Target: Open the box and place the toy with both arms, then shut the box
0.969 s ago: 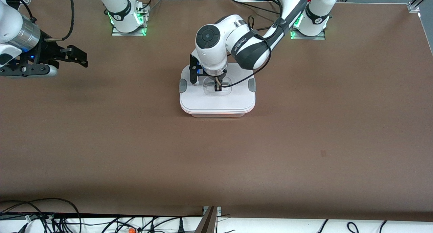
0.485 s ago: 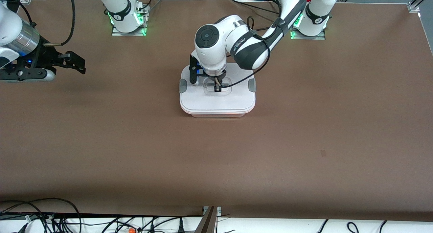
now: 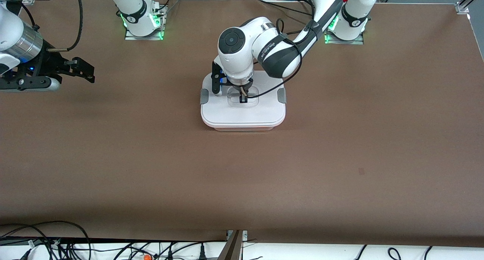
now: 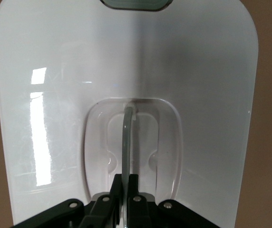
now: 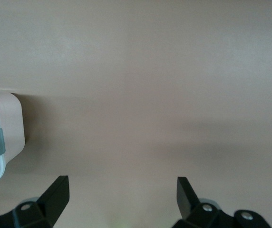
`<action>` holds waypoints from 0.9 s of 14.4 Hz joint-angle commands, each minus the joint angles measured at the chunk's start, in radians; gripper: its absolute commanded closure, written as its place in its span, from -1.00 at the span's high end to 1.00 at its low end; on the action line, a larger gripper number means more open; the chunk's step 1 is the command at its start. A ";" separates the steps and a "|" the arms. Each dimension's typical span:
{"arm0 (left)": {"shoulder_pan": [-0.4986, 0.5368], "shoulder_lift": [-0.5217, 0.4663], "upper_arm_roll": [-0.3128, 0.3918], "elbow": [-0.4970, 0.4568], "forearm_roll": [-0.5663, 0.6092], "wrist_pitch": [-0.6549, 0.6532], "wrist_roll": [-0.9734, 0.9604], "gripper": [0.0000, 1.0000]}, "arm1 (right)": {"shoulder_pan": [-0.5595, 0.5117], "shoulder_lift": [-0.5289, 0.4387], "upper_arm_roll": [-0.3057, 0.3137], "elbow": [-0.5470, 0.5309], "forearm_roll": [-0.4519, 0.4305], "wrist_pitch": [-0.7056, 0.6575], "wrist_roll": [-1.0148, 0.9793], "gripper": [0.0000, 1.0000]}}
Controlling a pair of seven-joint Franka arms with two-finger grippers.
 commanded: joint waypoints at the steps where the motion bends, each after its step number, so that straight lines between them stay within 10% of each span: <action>1: 0.003 0.045 0.003 0.035 0.047 0.026 -0.006 -1.00 | -0.002 -0.012 -0.021 -0.009 0.002 -0.002 0.004 1.00; 6: 0.002 0.051 0.012 0.035 0.047 0.026 -0.008 -1.00 | 0.003 0.000 -0.019 0.014 0.002 0.002 0.009 1.00; 7: 0.002 0.051 0.011 0.036 0.046 0.026 -0.012 0.56 | 0.003 0.008 -0.019 0.024 0.002 0.002 0.009 1.00; 8: 0.003 0.046 0.011 0.039 0.043 0.025 -0.018 1.00 | 0.003 0.009 -0.018 0.030 0.002 0.001 0.009 1.00; 13: 0.072 0.022 0.009 0.107 0.001 -0.038 -0.018 1.00 | 0.012 0.013 -0.013 0.027 0.004 -0.005 0.004 1.00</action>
